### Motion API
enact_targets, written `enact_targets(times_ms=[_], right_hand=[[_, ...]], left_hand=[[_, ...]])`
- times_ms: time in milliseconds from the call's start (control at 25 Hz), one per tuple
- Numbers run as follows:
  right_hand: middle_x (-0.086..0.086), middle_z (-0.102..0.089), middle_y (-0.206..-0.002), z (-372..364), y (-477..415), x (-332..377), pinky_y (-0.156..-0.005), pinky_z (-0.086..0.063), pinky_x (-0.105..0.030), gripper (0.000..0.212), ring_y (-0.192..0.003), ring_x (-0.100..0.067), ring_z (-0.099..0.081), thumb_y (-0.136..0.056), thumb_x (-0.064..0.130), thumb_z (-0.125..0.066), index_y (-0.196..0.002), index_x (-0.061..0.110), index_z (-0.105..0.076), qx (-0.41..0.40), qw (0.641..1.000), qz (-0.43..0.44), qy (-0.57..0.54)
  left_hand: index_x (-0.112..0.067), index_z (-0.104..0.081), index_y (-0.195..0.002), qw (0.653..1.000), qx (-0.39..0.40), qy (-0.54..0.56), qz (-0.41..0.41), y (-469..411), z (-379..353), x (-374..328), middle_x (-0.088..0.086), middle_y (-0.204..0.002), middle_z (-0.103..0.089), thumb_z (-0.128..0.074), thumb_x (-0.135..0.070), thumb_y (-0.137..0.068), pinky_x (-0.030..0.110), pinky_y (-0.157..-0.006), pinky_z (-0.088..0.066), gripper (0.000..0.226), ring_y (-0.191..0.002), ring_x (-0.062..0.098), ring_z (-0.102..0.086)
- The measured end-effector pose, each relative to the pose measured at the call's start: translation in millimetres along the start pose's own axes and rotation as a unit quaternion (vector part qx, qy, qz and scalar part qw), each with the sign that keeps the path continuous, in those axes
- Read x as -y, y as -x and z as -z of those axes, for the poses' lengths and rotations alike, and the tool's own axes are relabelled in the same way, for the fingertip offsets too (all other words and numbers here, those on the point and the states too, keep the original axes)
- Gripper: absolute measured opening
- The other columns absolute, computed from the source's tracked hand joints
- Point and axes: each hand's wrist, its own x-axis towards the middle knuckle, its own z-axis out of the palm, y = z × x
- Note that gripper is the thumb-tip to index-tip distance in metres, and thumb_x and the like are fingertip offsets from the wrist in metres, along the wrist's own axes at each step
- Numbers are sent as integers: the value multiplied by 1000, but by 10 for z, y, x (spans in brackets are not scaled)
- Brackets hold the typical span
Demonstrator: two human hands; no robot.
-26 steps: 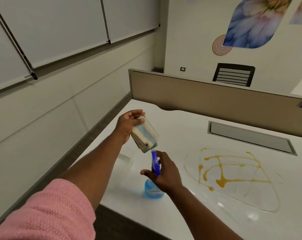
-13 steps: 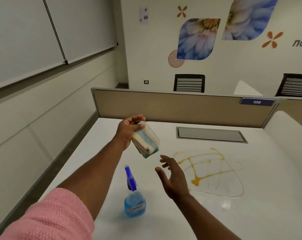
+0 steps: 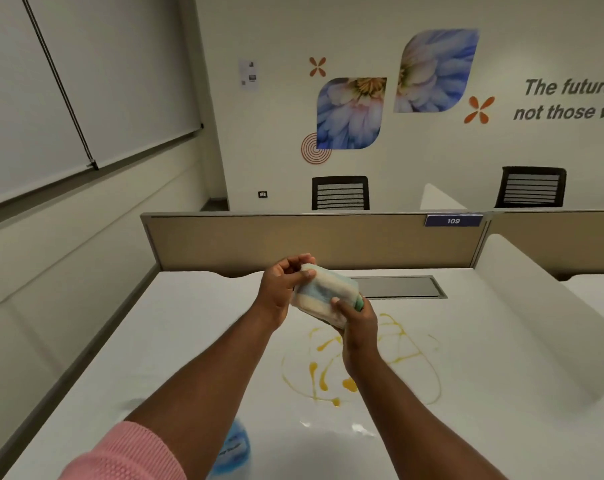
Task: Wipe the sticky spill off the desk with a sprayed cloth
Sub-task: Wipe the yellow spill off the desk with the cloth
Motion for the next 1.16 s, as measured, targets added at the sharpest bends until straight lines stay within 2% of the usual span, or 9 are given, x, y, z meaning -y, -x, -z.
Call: enact_targets(times_ms=[80, 160, 240, 400, 600, 720, 920, 1040, 1160], right_hand=[[-14, -71, -103, 149, -56, 133, -79, -59, -50, 46, -94, -32, -69, -68, 15, -78, -113, 10, -68, -19, 1000, 18, 12], [-12, -71, -103, 326, -97, 274, -73, -59, -44, 48, -94, -30, -67, -66, 17, -79, -112, 13, -68, -23, 999, 34, 32], [-9, -71, -112, 511, -135, 396, -76, -60, -36, 55, -100, -26, -68, -66, 20, -81, -119, 16, -66, -18, 997, 47, 52], [-11, -65, -129, 895, -195, 488, -96, -58, -47, 78, -116, -28, -66, -65, 19, -85, -137, 15, -54, -12, 1000, 20, 17], [-7, -71, -129, 1398, -244, 462, -101, -48, -50, 75, -124, -28, -63, -69, 26, -84, -138, 22, -56, 71, 993, -95, -4], [-11, -72, -126, 1573, -279, 448, -102, -52, -53, 64, -120, -31, -67, -74, 23, -82, -134, 15, -62, 103, 987, -118, -20], [-16, -74, -115, 1745, -354, 349, -92, -56, -52, 44, -108, -36, -68, -84, 1, -68, -127, 8, -65, 55, 990, -125, -20], [-15, -75, -110, 1850, -389, 211, -85, -59, -49, 41, -102, -34, -70, -80, 2, -71, -121, 9, -68, 22, 990, -141, -5], [-16, -76, -106, 1977, -460, 34, -85, -58, -53, 42, -98, -36, -70, -66, 13, -76, -108, 11, -75, -17, 988, -136, 75]], left_hand=[[-3, -68, -121, 997, 22, -67, 4, 34, -100, 60, 11, -120, -71, -75, 5, -83, 27, -88, -58, 39, -107, 21, -65], [-4, -69, -120, 986, 45, -162, 6, 70, -225, 145, 10, -118, -73, -80, 3, -79, 17, -79, -56, 43, -102, 16, -67], [-3, -70, -117, 977, 56, -205, 13, 87, -370, 241, 13, -116, -74, -82, 4, -76, 17, -77, -55, 44, -100, 17, -69], [-2, -68, -119, 987, 12, -156, 18, 117, -671, 420, 15, -110, -73, -80, 9, -75, 20, -72, -55, 47, -96, 19, -69], [-8, -67, -118, 994, -16, -94, 57, 156, -991, 748, 10, -105, -76, -79, 5, -78, 42, -85, -58, 44, -98, 26, -71], [-8, -64, -124, 992, -16, -95, 82, 192, -1104, 929, 9, -103, -75, -80, 3, -79, 48, -93, -56, 49, -99, 27, -71], [-6, -63, -127, 986, -19, -129, 103, 230, -1126, 1209, 11, -106, -74, -82, -2, -80, 41, -88, -58, 52, -97, 24, -72], [-10, -63, -129, 976, -26, -184, 111, 194, -1026, 1388, 10, -122, -72, -83, -11, -83, 29, -84, -57, 50, -113, 24, -69], [-14, -59, -138, 951, -75, -280, 107, 133, -719, 1588, 7, -142, -61, -74, -27, -93, 32, -103, -49, 49, -134, 23, -56]])
